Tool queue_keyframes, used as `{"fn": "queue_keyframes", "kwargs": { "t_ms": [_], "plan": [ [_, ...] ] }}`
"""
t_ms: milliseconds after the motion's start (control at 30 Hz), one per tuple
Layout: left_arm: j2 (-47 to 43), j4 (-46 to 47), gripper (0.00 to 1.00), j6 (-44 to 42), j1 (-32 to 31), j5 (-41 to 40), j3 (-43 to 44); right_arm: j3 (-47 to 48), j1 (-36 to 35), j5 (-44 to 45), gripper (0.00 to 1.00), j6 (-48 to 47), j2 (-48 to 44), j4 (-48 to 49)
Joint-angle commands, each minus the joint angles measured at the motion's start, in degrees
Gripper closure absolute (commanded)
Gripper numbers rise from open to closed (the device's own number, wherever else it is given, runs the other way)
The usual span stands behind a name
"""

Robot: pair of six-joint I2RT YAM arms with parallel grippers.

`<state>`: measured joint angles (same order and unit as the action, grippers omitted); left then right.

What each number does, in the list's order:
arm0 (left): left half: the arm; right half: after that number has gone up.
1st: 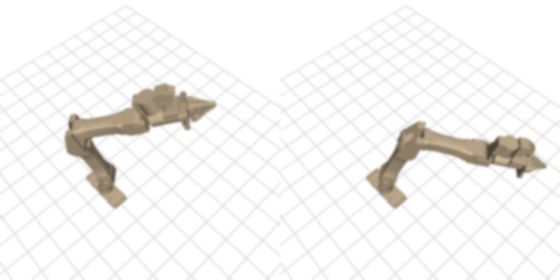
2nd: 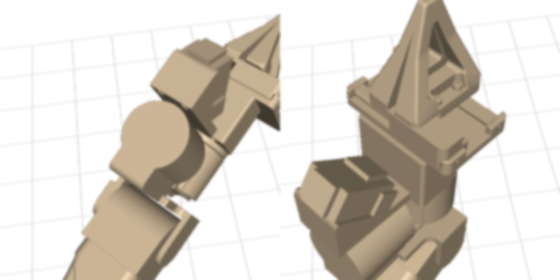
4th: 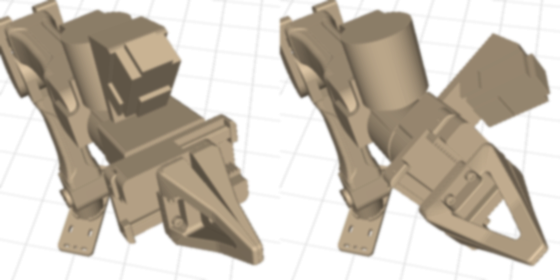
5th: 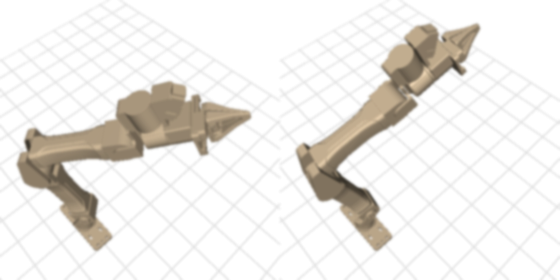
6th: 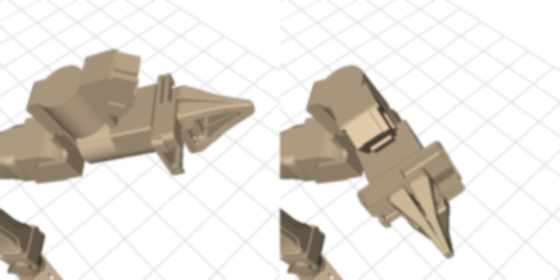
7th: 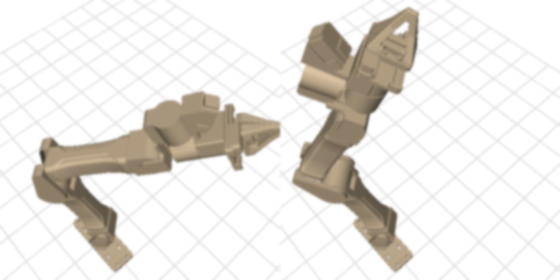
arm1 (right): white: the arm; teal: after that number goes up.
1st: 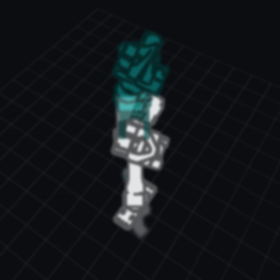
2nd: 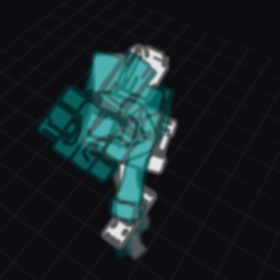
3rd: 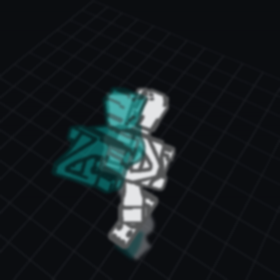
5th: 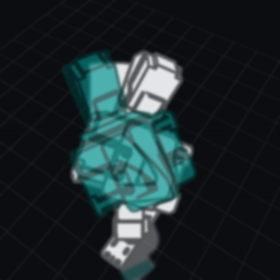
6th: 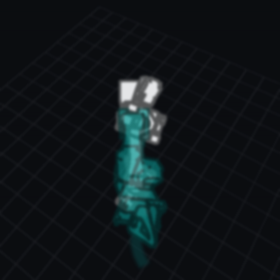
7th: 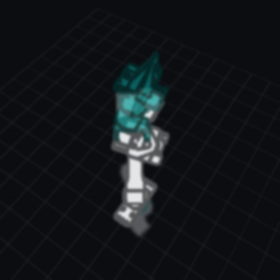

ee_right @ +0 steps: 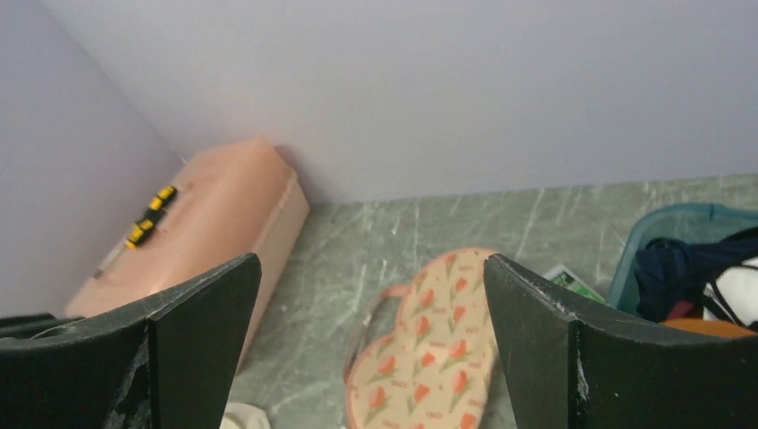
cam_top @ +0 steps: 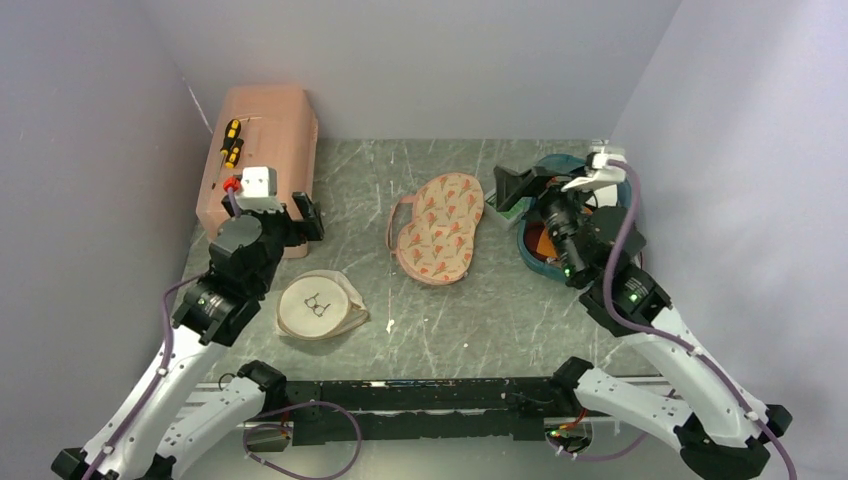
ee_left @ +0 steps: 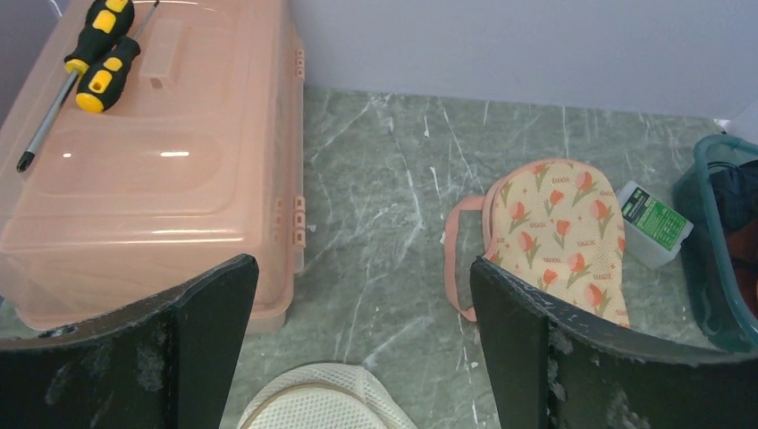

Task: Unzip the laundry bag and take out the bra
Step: Reset both arms

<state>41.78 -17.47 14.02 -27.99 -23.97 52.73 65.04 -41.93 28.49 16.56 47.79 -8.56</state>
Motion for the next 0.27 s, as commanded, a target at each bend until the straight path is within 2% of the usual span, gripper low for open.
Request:
{"fn": "queue_keyframes", "kwargs": {
  "t_ms": [0,167,233],
  "plan": [
    [0.0,0.9,0.06,-0.7,0.1,1.9,0.7,-4.7,0.1,0.8,0.0,-0.7,0.7,-0.6],
    [-0.5,1.8,0.06,-0.7,0.0,2.8,-0.2,-11.6,0.0,3.6,0.0,-0.6,-3.4,2.1],
    [-0.4,1.9,0.06,-0.9,-0.1,2.9,-0.3,-13.7,0.0,7.3,0.0,-0.2,-5.1,3.7]
  ]
}}
